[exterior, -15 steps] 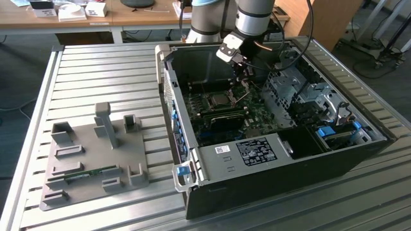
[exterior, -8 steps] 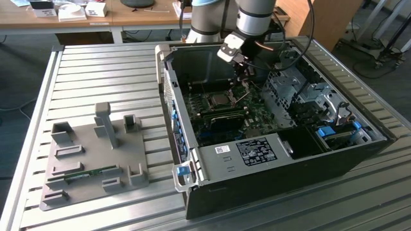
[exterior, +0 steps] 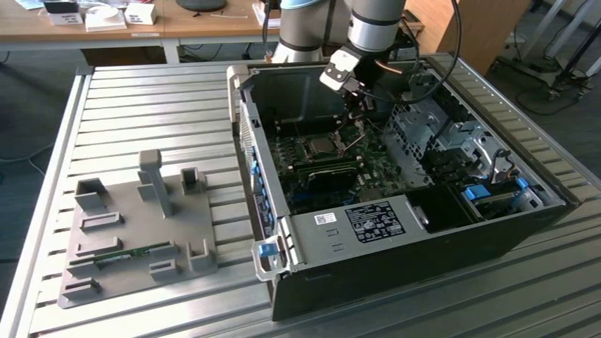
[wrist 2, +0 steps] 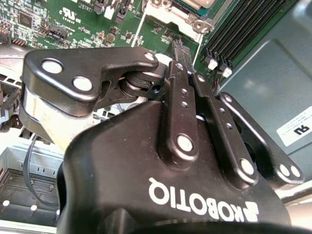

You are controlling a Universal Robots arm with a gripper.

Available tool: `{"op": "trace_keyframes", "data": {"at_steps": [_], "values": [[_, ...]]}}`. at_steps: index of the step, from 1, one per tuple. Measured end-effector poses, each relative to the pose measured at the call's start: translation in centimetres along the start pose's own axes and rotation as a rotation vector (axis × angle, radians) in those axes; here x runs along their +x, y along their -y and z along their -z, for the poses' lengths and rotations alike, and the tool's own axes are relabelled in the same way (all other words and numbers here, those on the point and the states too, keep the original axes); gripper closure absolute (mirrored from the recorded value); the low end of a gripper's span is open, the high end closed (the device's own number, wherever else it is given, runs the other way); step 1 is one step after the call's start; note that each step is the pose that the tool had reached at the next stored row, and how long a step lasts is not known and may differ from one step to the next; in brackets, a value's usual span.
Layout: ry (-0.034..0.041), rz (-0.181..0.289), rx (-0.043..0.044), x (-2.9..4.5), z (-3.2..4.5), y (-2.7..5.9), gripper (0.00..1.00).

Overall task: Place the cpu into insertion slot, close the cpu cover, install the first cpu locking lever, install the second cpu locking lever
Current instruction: 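Close the cpu cover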

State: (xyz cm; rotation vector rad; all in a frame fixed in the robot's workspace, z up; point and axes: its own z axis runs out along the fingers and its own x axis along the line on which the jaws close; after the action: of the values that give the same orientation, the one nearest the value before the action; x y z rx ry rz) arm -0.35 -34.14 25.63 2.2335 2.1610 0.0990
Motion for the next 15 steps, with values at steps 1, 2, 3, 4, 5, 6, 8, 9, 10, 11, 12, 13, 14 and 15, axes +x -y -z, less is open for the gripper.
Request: {"op": "trace_keyframes", "data": {"at_steps": [1, 2, 3, 4, 5, 6, 8, 9, 10, 11, 12, 13, 14, 15], "values": [[0.0, 0.0, 0.0, 0.0, 0.0, 0.0, 0.89], [0.0001, 0.0, 0.0001, 0.0, 0.01, 0.0, 0.89], [0.0001, 0.0, 0.0001, 0.0, 0.01, 0.0, 0.89], [0.0001, 0.0, 0.0001, 0.0, 0.01, 0.0, 0.89], [0.0001, 0.0, 0.0001, 0.0, 0.01, -0.02, 0.89], [0.0001, 0.0, 0.0001, 0.0, 0.01, -0.07, 0.89], [0.0002, 0.0, 0.0001, 0.0, 0.0, -0.28, 0.89], [0.0002, 0.0, 0.0001, 0.01, -0.02, -0.42, 0.89], [0.0001, 0.0, 0.0001, 0.01, -0.03, -0.54, 0.89], [0.0001, 0.0, 0.0001, 0.02, -0.04, -0.67, 0.89], [0.0001, 0.0, 0.0001, 0.02, -0.05, -0.8, 0.89], [0.0002, 0.0, 0.0001, 0.03, -0.05, -0.92, 0.89], [0.0002, 0.0, 0.0001, 0.03, -0.06, -1.03, 0.89], [0.0002, 0.0, 0.0001, 0.03, -0.07, -1.15, 0.89]]}}
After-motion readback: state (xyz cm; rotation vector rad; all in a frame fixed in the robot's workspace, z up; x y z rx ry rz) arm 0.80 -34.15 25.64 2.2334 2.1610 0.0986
